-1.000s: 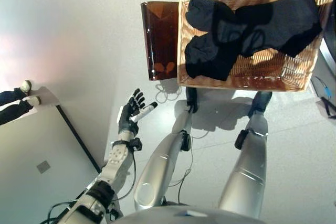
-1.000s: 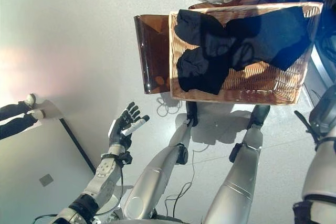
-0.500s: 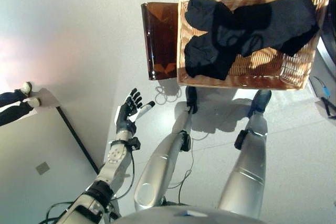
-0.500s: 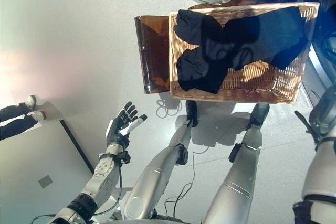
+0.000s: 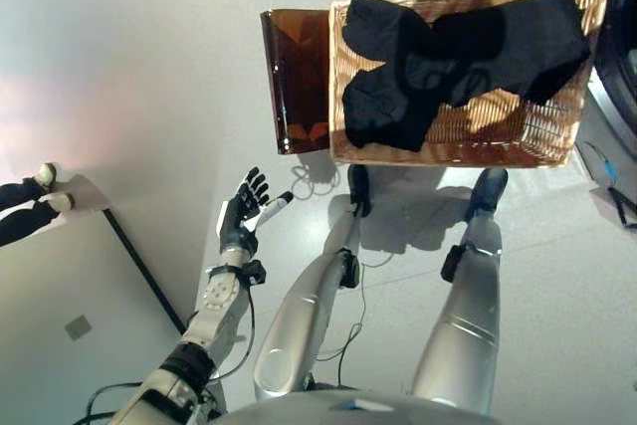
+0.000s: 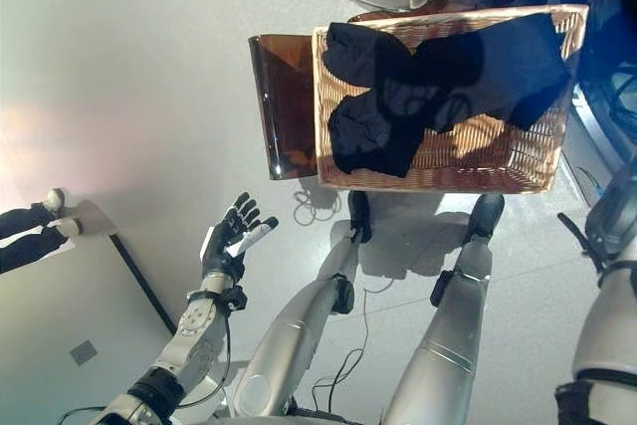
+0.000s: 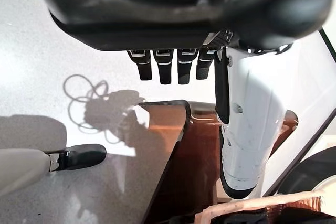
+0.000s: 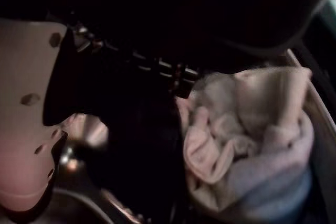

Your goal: Pick up the clothes and place them into the washing machine

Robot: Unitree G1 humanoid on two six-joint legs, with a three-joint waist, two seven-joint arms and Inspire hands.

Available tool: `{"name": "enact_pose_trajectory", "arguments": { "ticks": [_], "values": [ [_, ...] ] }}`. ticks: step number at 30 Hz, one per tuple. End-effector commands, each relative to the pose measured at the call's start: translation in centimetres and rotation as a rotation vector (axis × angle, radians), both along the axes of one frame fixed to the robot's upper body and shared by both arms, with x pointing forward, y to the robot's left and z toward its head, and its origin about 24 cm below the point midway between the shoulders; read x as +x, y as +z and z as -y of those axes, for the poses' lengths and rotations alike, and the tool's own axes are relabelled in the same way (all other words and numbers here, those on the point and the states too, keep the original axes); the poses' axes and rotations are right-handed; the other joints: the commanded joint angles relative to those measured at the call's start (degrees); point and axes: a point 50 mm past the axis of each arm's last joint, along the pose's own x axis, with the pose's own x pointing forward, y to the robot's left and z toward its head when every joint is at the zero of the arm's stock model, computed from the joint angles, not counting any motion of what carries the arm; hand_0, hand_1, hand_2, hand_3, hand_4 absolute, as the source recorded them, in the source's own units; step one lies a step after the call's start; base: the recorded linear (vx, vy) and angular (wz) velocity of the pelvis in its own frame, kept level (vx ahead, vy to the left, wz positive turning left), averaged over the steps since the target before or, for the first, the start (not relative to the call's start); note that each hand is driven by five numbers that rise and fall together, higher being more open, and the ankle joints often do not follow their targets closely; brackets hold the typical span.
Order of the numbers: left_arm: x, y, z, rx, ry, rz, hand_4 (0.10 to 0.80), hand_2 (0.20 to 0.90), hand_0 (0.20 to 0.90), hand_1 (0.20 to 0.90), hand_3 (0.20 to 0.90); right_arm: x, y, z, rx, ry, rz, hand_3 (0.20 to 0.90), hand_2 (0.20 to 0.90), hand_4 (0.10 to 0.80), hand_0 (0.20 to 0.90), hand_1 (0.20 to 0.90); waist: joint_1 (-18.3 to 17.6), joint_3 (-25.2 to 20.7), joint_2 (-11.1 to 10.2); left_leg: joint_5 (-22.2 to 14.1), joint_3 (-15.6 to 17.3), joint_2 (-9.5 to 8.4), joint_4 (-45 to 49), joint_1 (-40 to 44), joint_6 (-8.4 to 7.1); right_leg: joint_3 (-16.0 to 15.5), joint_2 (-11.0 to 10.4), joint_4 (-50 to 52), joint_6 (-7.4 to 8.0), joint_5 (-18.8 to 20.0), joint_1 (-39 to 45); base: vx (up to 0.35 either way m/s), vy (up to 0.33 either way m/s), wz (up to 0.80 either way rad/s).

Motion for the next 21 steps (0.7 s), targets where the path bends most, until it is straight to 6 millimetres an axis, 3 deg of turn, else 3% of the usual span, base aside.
{"name": "enact_pose_trajectory", "arguments": {
  "ticks": [1, 5, 8, 16, 20, 21],
  "values": [
    [-1.0, 0.2, -2.3, 0.05, 0.078, 0.032, 0.8, 0.9, 0.9, 0.9, 0.9, -3.5, 2.5, 1.2, -0.308, -0.277, -0.178, 0.9, 0.9, 0.8, 0.9, 0.9, 2.66, -4.47, 1.24, -3.25, 1.31, 4.96, -0.51, 2.67, -9.26, -0.9, 3.46, -2.16, -3.02, 0.55, 0.55, 0.0, 0.0, 0.0],
    [-1.0, 0.3, -2.2, 0.059, 0.066, 0.042, 0.8, 0.9, 0.9, 0.9, 0.9, -2.7, 1.1, 1.2, -0.326, -0.299, -0.286, 0.9, 0.9, 0.8, 0.9, 0.9, 3.06, -4.92, 0.84, -3.23, 1.07, 5.04, -0.51, 3.02, -9.18, -1.6, 3.48, -3.03, -2.99, 0.81, 1.61, 0.0, 0.0, 0.0],
    [-0.9, 0.3, -2.1, 0.062, 0.057, 0.045, 0.8, 0.9, 0.9, 0.9, 0.9, -2.0, -1.3, 1.7, -0.302, -0.303, -0.404, 0.9, 0.9, 0.8, 0.9, 0.9, 3.5, -5.59, 0.08, -3.09, 0.65, 4.9, -0.51, 3.68, -9.06, -2.3, 3.57, -3.65, -3.02, 1.0, 2.88, -0.001, 0.001, 0.02],
    [-0.8, 0.4, -2.1, 0.075, 0.04, 0.052, 0.8, 0.9, 0.9, 0.9, 0.9, -0.6, -5.1, 1.4, -0.284, -0.257, -0.496, 0.9, 0.9, 0.8, 0.9, 0.9, 4.21, -6.34, -1.32, -2.93, -0.4, 4.51, 0.0, 4.68, -8.67, -3.33, 3.28, -4.4, -3.1, 1.15, 5.63, -0.003, 0.007, 0.06],
    [-1.0, 0.2, -2.3, 0.078, 0.048, 0.042, 0.8, 0.9, 0.9, 0.9, 0.9, 1.7, -9.3, -0.3, -0.309, -0.152, -0.603, 0.9, 0.9, 0.8, 0.9, 0.9, 4.13, -6.36, -2.39, -3.26, -0.69, 4.24, 0.47, 5.78, -8.54, -4.39, 3.07, -6.17, -2.97, 1.95, 8.8, -0.001, 0.024, 0.06],
    [-1.0, 0.2, -2.4, 0.079, 0.048, 0.041, 0.8, 0.9, 0.9, 0.9, 0.9, 1.7, -9.4, -0.3, -0.309, -0.152, -0.603, 0.9, 0.9, 0.8, 0.9, 0.9, 4.12, -6.34, -2.41, -3.25, -0.72, 4.24, 0.45, 5.84, -8.54, -4.42, 3.08, -6.23, -2.97, 1.97, 8.9, 0.005, 0.019, 0.04]
  ]
}}
